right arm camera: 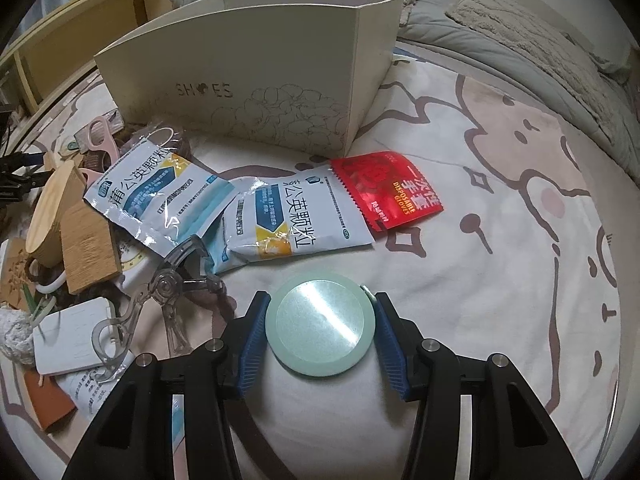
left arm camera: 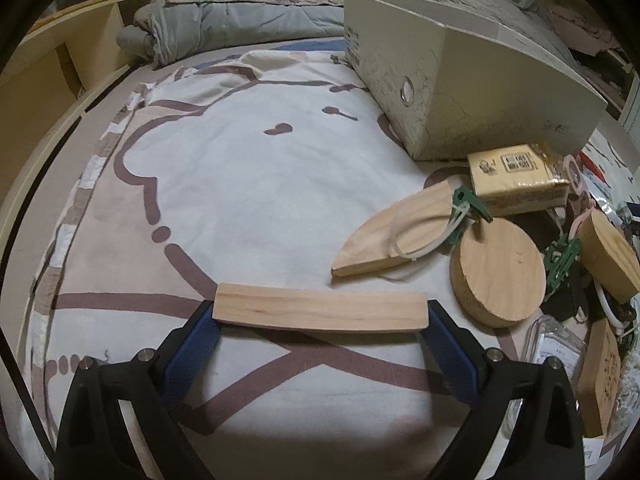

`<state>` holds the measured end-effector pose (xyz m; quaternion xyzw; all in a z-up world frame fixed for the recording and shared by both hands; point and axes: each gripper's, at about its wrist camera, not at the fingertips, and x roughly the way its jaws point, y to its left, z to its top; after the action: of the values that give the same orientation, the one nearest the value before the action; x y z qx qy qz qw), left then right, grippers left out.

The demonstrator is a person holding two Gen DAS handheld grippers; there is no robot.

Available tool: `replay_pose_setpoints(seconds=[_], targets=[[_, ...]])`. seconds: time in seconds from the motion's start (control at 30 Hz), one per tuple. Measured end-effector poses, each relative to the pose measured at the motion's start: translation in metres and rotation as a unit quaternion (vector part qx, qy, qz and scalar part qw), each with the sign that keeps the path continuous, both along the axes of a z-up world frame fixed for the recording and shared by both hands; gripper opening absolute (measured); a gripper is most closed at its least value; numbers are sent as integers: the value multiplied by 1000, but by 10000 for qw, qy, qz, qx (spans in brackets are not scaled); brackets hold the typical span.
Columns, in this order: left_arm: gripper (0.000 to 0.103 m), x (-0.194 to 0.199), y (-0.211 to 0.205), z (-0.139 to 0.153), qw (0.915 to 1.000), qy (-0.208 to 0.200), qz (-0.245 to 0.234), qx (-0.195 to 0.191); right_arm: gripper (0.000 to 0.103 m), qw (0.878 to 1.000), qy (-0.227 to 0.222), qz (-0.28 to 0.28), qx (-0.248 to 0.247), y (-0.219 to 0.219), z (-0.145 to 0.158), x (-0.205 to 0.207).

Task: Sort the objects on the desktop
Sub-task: 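Lift the wooden stick with the left gripper while the right gripper holds the green compact, then carry the wooden stick and green compact over the white box with both tools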

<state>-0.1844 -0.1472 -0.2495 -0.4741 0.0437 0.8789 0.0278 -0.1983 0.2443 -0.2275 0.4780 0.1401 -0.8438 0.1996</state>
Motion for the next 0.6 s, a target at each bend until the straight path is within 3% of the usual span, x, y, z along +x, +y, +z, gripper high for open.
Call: replay_pose_setpoints(seconds=[0.6], targets=[[100, 1, 13, 56, 9979, 616, 133, 128, 52, 9979, 563, -260, -192, 2, 50, -5]])
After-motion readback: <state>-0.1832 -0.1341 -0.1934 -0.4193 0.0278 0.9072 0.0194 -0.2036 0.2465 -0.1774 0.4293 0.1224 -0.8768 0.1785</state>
